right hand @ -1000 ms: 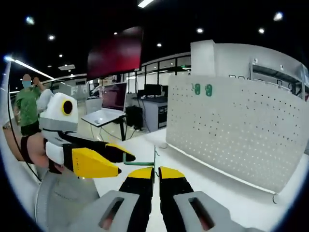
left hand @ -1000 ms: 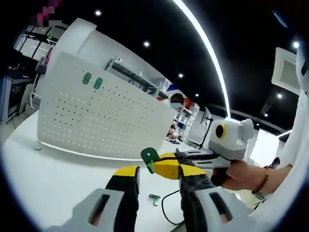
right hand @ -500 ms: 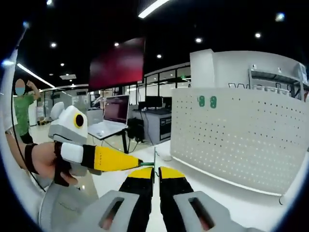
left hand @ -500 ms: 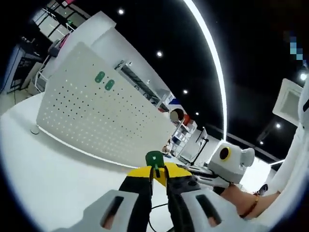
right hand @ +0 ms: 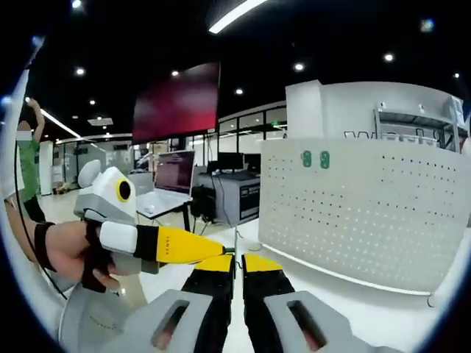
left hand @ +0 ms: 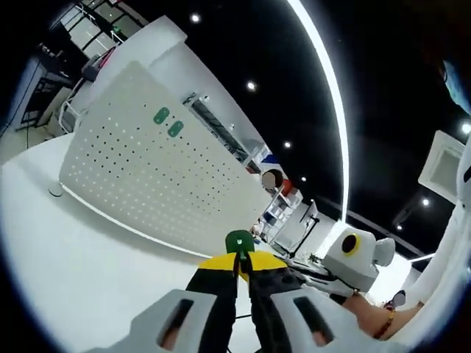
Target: Insert the hook assembly into the mounting plate slot until the hook locks in place.
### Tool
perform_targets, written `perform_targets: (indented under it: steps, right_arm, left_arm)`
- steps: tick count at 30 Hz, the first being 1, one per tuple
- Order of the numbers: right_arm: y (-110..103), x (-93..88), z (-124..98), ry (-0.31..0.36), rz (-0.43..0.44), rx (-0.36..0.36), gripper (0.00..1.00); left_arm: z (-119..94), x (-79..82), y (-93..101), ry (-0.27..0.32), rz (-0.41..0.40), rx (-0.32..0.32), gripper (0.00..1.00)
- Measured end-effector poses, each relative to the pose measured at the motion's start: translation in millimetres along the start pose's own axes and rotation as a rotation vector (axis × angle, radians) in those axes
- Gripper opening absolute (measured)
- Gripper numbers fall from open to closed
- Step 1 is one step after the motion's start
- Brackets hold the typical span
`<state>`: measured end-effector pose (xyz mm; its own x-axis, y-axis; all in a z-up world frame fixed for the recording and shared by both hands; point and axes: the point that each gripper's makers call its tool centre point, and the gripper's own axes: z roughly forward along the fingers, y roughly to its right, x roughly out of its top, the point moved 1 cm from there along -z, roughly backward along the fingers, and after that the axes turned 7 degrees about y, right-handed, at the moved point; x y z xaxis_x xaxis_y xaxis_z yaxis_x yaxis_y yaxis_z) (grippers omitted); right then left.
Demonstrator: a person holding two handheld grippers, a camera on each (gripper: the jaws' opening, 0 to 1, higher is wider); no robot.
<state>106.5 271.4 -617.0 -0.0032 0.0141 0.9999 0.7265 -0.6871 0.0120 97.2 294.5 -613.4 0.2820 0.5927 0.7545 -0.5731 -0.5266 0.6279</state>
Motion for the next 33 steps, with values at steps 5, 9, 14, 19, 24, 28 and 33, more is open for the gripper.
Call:
perform_targets:
  steps: [5,9,14,19,24,28,33]
  right_arm:
    - [1.0,-1.2,-1.2,0.005,0.017,-0.006,0.02]
    - [0.4,-2.9,-1.4,0.004,0.027,0.000,0.03]
    - [-0.7,-1.7,-0.6,0.004,0.006,0.022,0.04]
    - [1.9,1.3,-2.8,0.015,-0.009,0.025,0.04]
    - [12.4,1.1,-9.1,0.020,-0.003,0.019,0.09]
    - [21.6,-2.0,-15.4,0.007,0.009,0.009,0.09]
    - [28.6,-6.2,-22.4,-0.004,0.046,0.030,0.15]
  left_arm:
    - [0.4,-1.7,0.2,-0.001,0.007,0.001,0.04]
    - [0.3,-2.7,0.0,0.004,0.056,0.009,0.04]
    - [0.7,-0.2,-0.7,0.002,0.068,0.013,0.03]
    - [5.0,7.4,2.2,0.002,0.126,0.000,0.03]
    - [10.2,15.9,-0.8,0.004,0.211,0.017,0.03]
    - [13.3,22.0,-2.9,0.004,0.286,0.027,0.03]
    - [16.9,29.2,-6.0,0.020,0.308,0.046,0.03]
